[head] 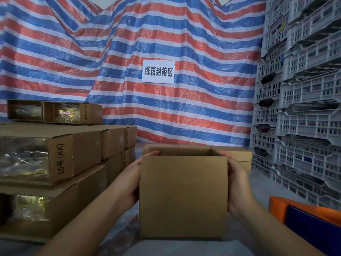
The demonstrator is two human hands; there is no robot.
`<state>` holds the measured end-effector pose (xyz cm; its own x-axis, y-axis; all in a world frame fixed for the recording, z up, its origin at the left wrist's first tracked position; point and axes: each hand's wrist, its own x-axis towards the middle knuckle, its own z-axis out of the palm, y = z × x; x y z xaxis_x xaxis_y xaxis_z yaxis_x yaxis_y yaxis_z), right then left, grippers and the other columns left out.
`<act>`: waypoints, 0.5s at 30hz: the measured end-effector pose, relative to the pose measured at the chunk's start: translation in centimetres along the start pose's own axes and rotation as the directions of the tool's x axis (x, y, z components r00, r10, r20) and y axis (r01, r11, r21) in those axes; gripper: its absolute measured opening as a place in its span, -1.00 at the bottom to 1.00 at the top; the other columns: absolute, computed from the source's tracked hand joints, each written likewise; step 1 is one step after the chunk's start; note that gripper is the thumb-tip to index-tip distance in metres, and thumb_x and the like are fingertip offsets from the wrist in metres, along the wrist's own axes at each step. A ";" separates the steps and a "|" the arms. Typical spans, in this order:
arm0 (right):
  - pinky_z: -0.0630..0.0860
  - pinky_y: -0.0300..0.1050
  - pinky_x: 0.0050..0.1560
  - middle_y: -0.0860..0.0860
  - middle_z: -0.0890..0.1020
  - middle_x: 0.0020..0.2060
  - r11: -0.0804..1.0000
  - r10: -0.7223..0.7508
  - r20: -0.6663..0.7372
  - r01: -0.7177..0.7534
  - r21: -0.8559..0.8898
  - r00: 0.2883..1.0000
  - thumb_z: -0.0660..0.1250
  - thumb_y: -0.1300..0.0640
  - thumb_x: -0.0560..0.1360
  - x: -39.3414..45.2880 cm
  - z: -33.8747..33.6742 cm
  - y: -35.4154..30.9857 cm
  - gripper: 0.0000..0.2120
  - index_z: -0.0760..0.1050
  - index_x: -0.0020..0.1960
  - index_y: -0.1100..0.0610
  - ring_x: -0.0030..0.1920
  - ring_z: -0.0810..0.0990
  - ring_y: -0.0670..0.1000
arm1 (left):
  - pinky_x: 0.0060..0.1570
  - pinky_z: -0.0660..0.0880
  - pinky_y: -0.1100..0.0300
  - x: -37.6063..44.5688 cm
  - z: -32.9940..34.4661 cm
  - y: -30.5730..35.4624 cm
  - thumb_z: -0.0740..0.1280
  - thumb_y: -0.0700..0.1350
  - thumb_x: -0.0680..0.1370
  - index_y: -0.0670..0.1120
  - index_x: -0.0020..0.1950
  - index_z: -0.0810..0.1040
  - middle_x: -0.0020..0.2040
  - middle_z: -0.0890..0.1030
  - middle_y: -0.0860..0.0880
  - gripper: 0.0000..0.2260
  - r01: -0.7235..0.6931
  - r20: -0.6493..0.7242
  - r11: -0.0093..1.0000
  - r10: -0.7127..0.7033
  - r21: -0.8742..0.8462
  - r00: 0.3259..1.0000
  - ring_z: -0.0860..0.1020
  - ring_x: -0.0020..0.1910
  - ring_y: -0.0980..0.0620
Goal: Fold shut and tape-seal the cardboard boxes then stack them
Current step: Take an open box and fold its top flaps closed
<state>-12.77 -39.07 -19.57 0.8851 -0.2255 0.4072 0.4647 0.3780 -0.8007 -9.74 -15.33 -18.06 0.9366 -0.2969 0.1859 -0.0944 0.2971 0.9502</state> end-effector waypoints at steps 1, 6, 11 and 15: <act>0.58 -0.04 -0.19 0.10 0.67 -0.19 0.999 -0.034 -0.004 0.034 -0.004 0.999 0.25 0.03 0.60 0.0 0.0 0.1 -0.82 0.61 0.06 0.03 -0.20 0.67 0.09 | -0.08 0.58 0.02 0.1 0.0 -0.1 0.35 -0.01 0.58 -0.18 0.17 0.61 -0.05 0.66 -0.23 -0.72 -0.006 0.001 1.000 0.006 -0.008 1.000 0.63 -0.11 -0.12; 0.60 -0.02 -0.20 0.10 0.69 -0.14 0.996 -0.084 0.011 0.084 -0.041 0.996 0.31 0.00 0.55 0.1 0.0 0.3 -0.83 0.63 0.06 -0.01 -0.15 0.68 0.08 | -0.40 0.57 0.25 0.6 -0.3 -0.9 0.14 -0.15 0.68 -0.05 0.06 0.57 -0.30 0.70 0.06 -0.79 -0.022 -0.001 1.000 0.022 0.009 1.000 0.67 -0.34 0.13; 0.62 -0.13 -0.26 0.12 0.72 -0.08 0.989 -0.117 0.006 0.117 -0.094 0.993 0.42 -0.02 0.48 0.4 -0.1 0.6 -0.80 0.65 0.08 -0.01 -0.15 0.72 0.03 | -0.23 0.60 0.10 0.3 -0.4 -0.3 0.44 0.12 0.47 -0.07 0.09 0.69 -0.03 0.70 -0.20 -0.68 0.007 0.053 1.000 -0.007 0.005 0.999 0.69 -0.14 -0.09; 0.62 -0.08 -0.25 0.16 0.72 -0.12 0.992 -0.049 0.018 0.051 -0.112 0.999 0.38 0.02 0.54 0.3 0.0 0.6 -0.82 0.65 0.11 0.03 -0.19 0.71 0.08 | -0.27 0.58 0.13 0.4 -0.3 -0.6 0.37 0.07 0.55 -0.14 0.07 0.66 -0.16 0.70 -0.13 -0.71 0.002 0.056 1.000 -0.001 -0.022 0.998 0.68 -0.23 -0.03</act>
<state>-12.23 -38.97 -19.89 0.8614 -0.2277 0.4540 0.5033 0.2629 -0.8232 -9.26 -15.35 -18.61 0.9163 -0.3477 0.1985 -0.0845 0.3166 0.9448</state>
